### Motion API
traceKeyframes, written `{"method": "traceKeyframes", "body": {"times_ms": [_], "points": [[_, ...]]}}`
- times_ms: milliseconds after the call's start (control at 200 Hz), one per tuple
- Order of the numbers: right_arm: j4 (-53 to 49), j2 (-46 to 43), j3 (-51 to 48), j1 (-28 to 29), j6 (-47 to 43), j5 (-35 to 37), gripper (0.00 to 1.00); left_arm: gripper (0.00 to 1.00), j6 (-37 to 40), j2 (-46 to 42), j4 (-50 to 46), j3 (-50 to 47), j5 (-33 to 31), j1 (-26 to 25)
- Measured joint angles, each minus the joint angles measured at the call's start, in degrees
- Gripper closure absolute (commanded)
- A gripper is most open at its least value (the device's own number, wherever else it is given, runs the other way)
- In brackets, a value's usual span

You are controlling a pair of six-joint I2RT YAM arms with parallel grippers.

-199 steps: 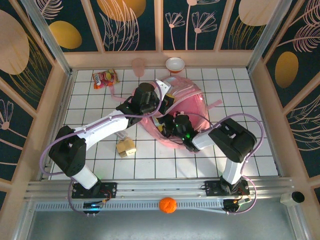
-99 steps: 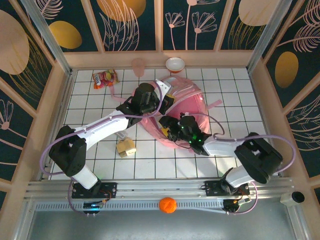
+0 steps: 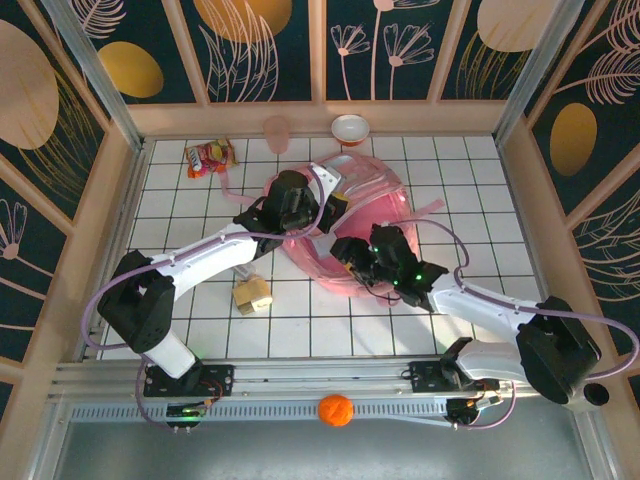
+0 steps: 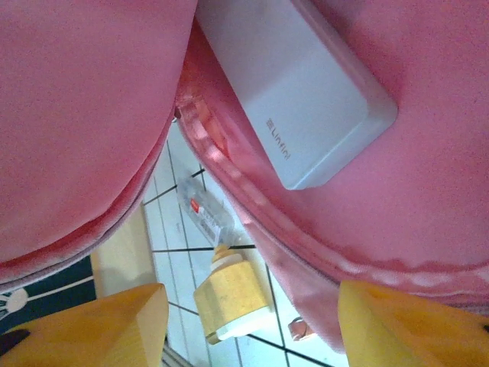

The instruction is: Pack books, pencil case, and school supplies into a backpack

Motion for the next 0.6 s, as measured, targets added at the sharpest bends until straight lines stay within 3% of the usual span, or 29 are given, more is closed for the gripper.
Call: {"method": "traceKeyframes", "body": {"times_ms": [601], "points": [[9.66, 16.15, 4.55, -3.19, -2.86, -1.03, 0.55, 1.00, -0.48, 0.00, 0.46, 0.00, 1.29, 0.11]]}}
